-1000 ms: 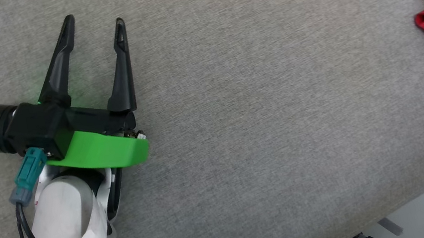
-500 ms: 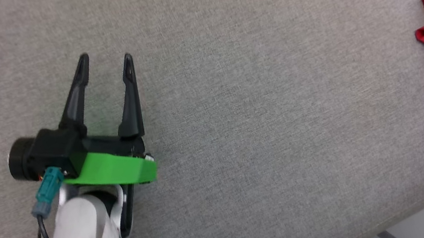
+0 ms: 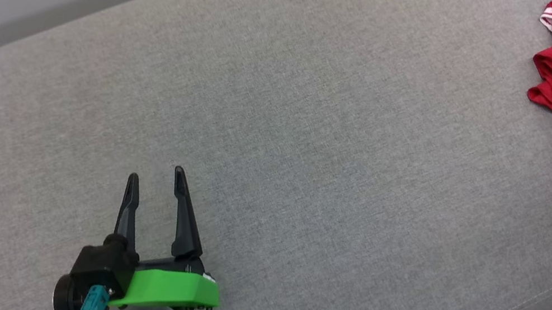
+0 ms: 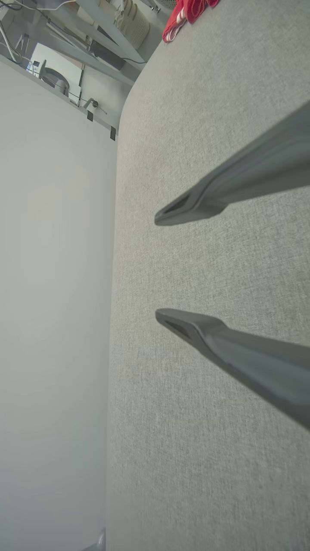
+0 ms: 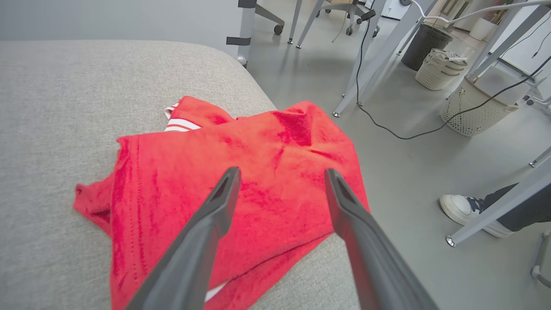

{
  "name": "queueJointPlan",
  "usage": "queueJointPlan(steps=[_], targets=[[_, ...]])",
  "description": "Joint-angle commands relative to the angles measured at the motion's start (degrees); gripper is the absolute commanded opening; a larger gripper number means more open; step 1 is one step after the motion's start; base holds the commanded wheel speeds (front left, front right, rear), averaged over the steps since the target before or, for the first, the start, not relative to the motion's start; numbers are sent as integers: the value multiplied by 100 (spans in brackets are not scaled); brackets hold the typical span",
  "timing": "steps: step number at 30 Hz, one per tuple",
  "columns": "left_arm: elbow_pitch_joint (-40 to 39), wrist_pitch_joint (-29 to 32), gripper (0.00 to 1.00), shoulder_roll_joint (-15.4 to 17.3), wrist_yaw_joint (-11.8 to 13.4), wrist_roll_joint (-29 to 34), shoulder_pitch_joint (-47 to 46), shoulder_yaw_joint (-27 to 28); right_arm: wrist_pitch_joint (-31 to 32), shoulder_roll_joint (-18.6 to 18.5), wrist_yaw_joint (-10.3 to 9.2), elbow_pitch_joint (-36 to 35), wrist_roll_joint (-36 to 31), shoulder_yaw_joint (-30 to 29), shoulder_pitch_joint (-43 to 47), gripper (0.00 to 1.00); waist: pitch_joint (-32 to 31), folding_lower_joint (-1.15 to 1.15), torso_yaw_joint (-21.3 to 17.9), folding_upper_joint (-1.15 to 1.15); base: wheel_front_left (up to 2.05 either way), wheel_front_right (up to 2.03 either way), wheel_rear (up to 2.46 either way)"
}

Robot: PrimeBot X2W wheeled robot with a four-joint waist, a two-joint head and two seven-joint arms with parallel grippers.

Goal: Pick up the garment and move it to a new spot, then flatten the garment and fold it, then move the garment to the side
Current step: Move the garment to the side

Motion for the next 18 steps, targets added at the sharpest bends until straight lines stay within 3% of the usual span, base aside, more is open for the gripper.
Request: queueJointPlan(steps=[1, 10, 15, 18], targets=[[33, -46, 100, 3, 20, -42, 126, 53, -26, 115, -5, -215, 63, 117, 216, 100, -608, 0, 327, 0, 0, 0, 0], [255, -79, 100, -89, 4, -72, 504, 218, 278, 903, -5, -2335, 403, 971, 1618, 100, -1218, 0, 758, 0, 0, 0, 0], [285, -81, 100, -112, 39, 85, 853, 428, 779, 1187, -5, -3544, 564, 1527, 2350, 100, -1580, 0, 988, 0, 0, 0, 0], [326, -81, 100, -94, 37, 154, 1020, 467, 923, 1251, -5, -3852, 593, 1652, 2565, 100, -1712, 0, 1042, 0, 0, 0, 0]])
